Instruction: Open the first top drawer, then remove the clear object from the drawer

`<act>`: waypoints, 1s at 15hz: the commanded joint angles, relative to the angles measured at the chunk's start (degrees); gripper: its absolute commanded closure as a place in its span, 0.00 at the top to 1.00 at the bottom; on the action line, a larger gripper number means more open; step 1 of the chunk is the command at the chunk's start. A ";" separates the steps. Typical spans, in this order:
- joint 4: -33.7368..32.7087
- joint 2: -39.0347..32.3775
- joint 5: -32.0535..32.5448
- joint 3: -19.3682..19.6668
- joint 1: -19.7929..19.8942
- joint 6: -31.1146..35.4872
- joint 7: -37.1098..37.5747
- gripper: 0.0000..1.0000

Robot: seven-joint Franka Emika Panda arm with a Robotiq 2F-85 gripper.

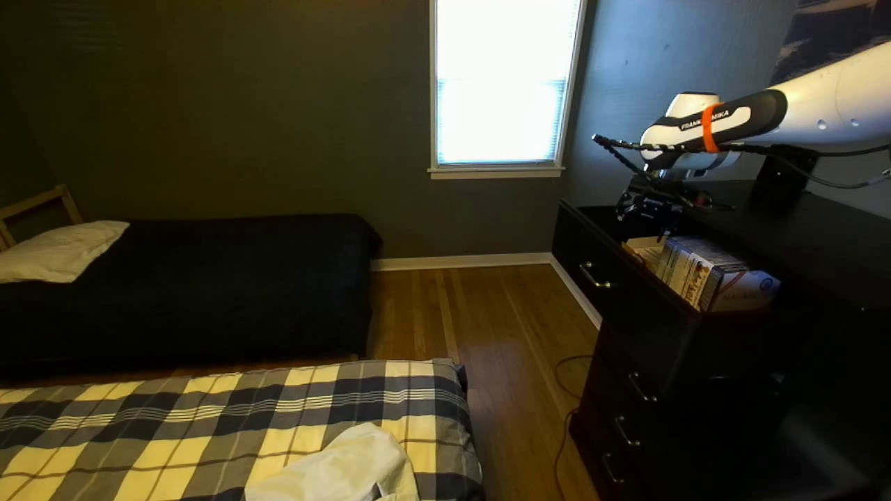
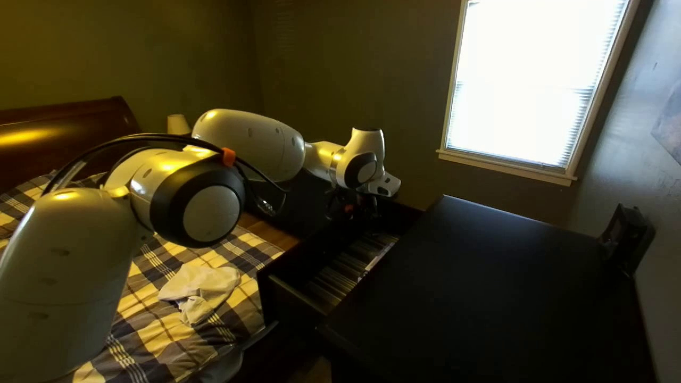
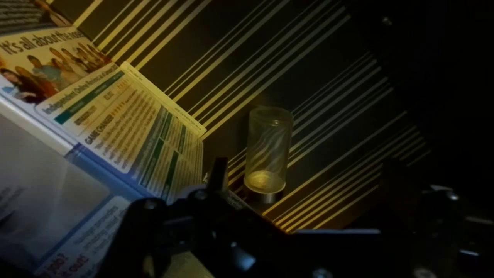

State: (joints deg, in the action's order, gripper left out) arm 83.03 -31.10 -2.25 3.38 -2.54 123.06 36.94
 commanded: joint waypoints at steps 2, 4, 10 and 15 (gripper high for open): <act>3.56 -2.16 0.06 0.95 -0.62 5.67 -0.36 1.00; 4.62 -3.03 1.03 1.67 -1.05 7.18 0.00 1.00; 6.90 -4.09 1.91 2.96 -1.93 8.87 0.26 1.00; 7.76 -5.27 4.49 4.91 -3.07 13.53 1.26 1.00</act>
State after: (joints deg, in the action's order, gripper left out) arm 89.38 -35.92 0.34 6.49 -4.16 133.63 36.94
